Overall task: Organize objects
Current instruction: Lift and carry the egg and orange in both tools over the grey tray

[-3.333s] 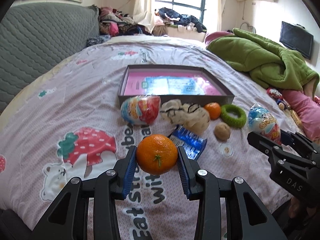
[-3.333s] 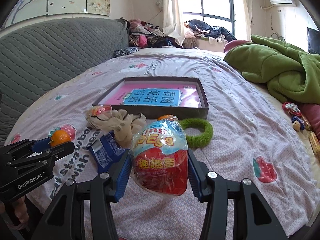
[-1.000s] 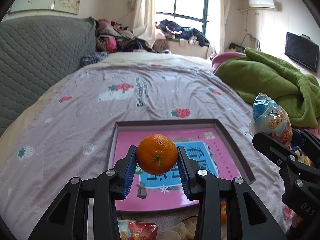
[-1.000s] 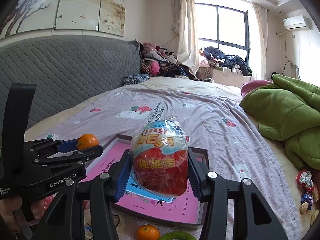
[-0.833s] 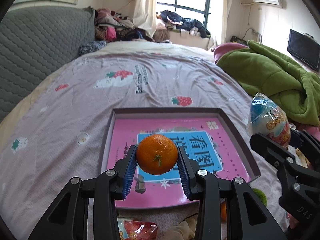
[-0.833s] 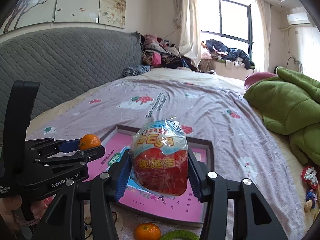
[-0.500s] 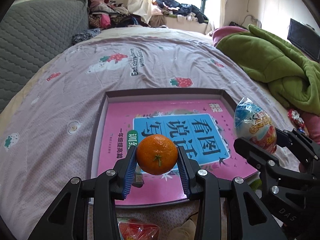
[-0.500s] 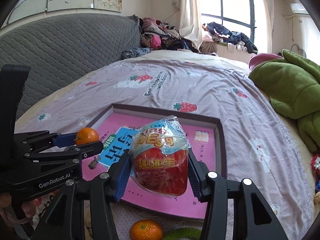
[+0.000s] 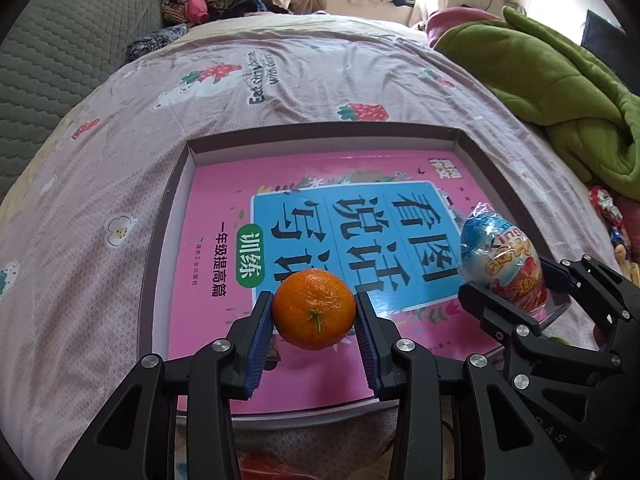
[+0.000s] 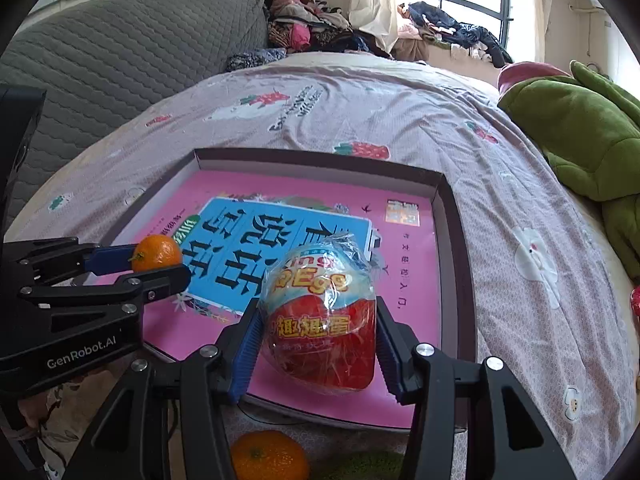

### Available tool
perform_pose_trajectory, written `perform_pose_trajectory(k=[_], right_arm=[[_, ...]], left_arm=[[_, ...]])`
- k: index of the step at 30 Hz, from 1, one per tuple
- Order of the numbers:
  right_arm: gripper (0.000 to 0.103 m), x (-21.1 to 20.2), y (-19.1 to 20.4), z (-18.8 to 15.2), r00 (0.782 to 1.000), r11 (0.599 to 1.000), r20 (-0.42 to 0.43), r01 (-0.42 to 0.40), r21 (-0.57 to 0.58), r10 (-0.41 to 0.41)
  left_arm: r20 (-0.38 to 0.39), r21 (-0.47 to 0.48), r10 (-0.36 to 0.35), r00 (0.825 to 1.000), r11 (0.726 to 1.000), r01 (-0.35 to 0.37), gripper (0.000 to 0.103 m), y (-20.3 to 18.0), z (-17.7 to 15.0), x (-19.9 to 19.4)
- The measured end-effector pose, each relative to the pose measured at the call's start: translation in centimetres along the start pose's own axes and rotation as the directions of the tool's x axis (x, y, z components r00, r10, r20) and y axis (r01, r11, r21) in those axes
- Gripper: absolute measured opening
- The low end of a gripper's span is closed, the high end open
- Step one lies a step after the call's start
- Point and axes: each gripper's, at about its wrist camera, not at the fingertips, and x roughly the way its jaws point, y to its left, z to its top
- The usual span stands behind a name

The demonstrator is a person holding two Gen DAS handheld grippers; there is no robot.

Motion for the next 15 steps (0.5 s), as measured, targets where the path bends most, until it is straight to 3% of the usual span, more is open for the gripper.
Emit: perform_pose_trajectory(k=[13, 15], right_arm=[[0.052, 0.73, -0.27, -0.12, 0.999, 1.000, -0.037, 0.015, 0.025, -0.014], [0.052, 0.65, -0.21, -0.09, 0.999, 1.000, -0.041, 0.016, 0.021, -0.015]], left_arm=[[-0.050, -0.019, 0.001, 0.999, 1.000, -0.002, 0.041, 0.69, -0.13, 1.07], [-0.045, -0.034, -0.009, 0.999, 0.999, 0.007, 0.046, 0.96, -0.02, 0.86]])
